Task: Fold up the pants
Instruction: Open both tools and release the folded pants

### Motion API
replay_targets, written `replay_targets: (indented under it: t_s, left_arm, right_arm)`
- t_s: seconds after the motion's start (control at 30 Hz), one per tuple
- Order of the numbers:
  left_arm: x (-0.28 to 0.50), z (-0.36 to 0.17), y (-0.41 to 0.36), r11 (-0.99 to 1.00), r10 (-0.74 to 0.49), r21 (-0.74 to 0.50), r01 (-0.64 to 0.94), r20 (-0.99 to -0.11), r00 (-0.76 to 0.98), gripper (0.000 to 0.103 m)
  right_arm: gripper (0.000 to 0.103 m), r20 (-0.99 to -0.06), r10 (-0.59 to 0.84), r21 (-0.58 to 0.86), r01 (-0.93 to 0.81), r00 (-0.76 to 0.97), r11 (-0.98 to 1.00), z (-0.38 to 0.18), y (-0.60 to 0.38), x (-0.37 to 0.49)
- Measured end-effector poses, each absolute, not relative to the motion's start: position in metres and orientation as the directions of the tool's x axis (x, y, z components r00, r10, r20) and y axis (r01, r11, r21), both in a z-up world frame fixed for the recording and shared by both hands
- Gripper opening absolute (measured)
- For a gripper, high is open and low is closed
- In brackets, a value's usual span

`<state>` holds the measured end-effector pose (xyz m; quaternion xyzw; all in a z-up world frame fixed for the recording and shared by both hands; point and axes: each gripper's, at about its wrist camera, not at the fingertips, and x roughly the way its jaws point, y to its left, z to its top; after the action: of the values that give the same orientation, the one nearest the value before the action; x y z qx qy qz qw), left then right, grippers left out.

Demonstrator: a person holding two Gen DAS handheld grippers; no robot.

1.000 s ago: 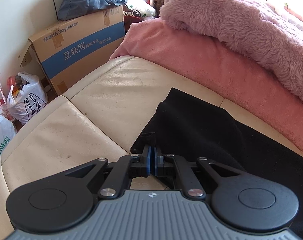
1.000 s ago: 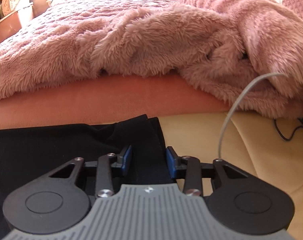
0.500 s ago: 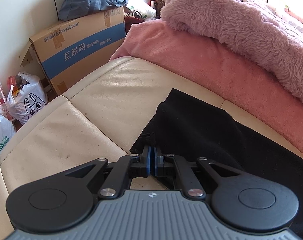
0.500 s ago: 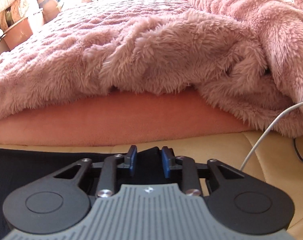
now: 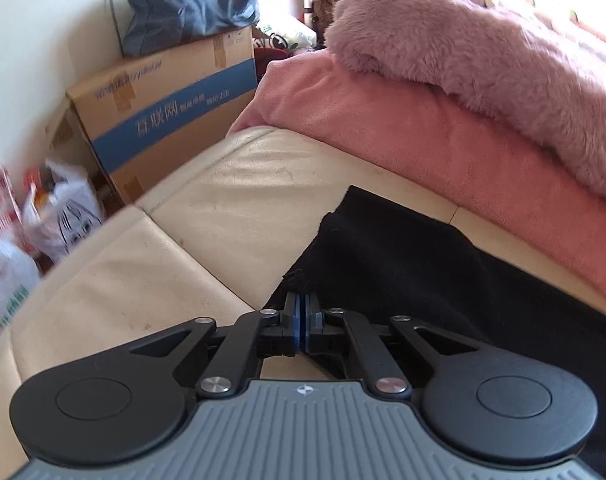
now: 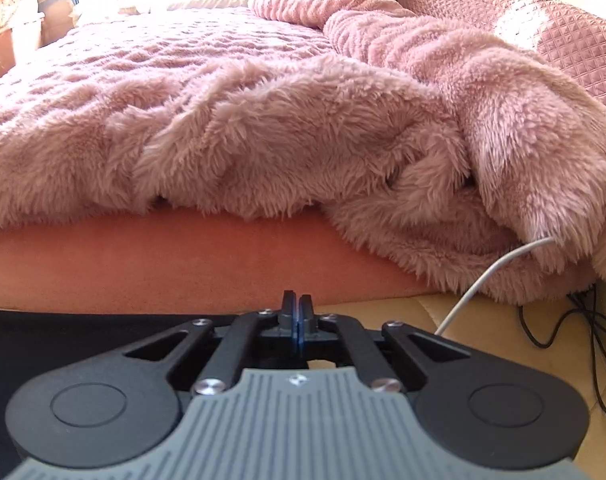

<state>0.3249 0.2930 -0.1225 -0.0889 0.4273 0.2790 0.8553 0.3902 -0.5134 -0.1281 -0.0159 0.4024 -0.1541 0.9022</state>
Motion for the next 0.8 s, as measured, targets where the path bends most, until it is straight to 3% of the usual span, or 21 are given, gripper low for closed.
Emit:
replay_targets:
  t_s: [0.07, 0.13, 0.27, 0.4, 0.5, 0.6, 0.8]
  left_arm:
    - [0.328, -0.119, 0.294, 0.840, 0.392, 0.099, -0.534, -0.790, 0.471, 0.004]
    - [0.323, -0.110, 0.300, 0.832, 0.365, 0.043, -0.553, -0.793, 0.488, 0.019]
    - [0.310, -0.096, 0.287, 0.876, 0.322, 0.027, -0.482, -0.778, 0.540, 0.020]
    - [0.296, -0.085, 0.231, 0.967, 0.195, 0.040, -0.253, -0.753, 0.628, 0.020]
    - [0.285, -0.086, 0.184, 0.995, 0.099, 0.062, -0.080, -0.753, 0.650, 0.020]
    - [0.273, -0.094, 0.141, 0.991, 0.002, 0.086, 0.100, -0.770, 0.638, 0.020]
    - [0.261, -0.111, 0.111, 0.990, -0.053, 0.042, 0.132, -0.768, 0.638, 0.020]
  right_arm:
    - [0.000, -0.730, -0.242, -0.087, 0.264, 0.639, 0.961, -0.123, -0.517, 0.385]
    - [0.007, -0.706, -0.229, -0.086, 0.240, 0.670, 0.967, -0.109, -0.508, 0.374]
    - [0.010, -0.697, -0.122, -0.040, 0.132, 0.706, 0.990, -0.089, -0.466, 0.344]
    - [0.011, -0.720, 0.016, 0.004, -0.019, 0.694, 1.000, -0.084, -0.392, 0.306]
    - [0.023, -0.728, 0.143, 0.059, -0.146, 0.671, 0.988, -0.089, -0.326, 0.274]
    - [0.024, -0.724, 0.223, 0.057, -0.266, 0.652, 0.962, -0.094, -0.264, 0.243]
    - [0.023, -0.734, 0.249, 0.051, -0.315, 0.632, 0.948, -0.108, -0.190, 0.222]
